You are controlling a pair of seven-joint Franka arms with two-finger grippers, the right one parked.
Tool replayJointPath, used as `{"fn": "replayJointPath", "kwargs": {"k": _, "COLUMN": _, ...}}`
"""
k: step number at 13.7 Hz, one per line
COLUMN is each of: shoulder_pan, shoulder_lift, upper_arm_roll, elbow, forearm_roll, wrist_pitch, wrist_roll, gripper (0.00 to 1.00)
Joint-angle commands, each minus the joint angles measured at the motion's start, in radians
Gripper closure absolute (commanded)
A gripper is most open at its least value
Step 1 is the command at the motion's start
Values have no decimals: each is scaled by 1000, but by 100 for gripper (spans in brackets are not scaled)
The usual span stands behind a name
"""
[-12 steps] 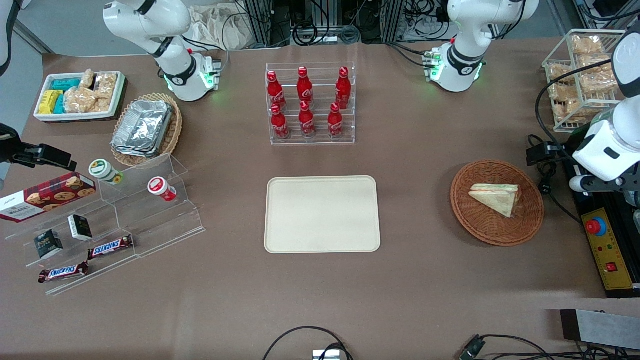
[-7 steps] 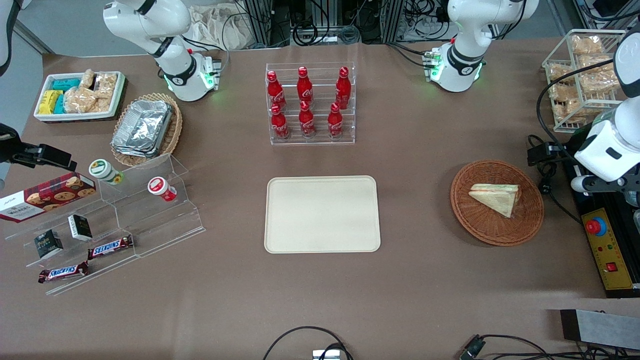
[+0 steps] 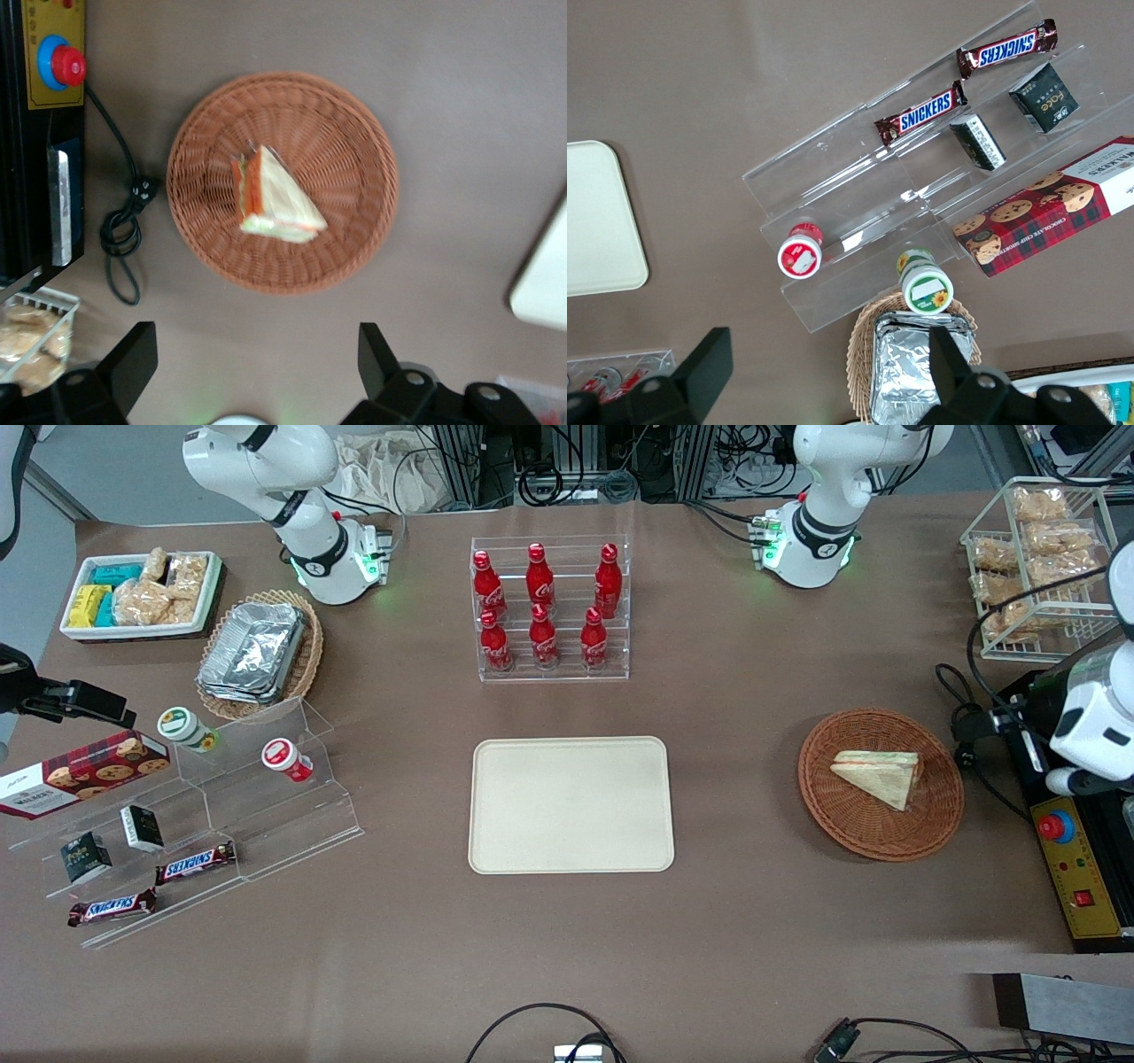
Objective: Place sandwich from basket to tray
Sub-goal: 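Move the left gripper over the wicker basket and lower toward the sandwich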
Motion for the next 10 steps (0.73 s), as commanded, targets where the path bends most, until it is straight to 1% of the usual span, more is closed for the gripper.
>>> {"fn": "replayJointPath", "kwargs": {"k": 1, "shoulder_pan": 4, "shoulder_lift": -89, "upper_arm_roll": 17, "elbow": -223, "forearm_roll": -19, "wrist_pitch": 177, "wrist_roll": -139, "gripper": 0}}
{"fn": "replayJointPath", "kwargs": {"k": 7, "shoulder_pan": 4, "shoulder_lift": -60, "upper_arm_roll": 18, "elbow": -429, "forearm_roll": -17, "wrist_pitch": 470, "wrist_roll": -425, "gripper": 0}}
{"fn": "replayJointPath", "kwargs": {"k": 10, "shoulder_pan": 6, "shoulder_lift": -42, "upper_arm_roll": 20, "elbow": -538, "forearm_roll": -17, "wrist_pitch": 611, "wrist_roll": -479, "gripper": 0}}
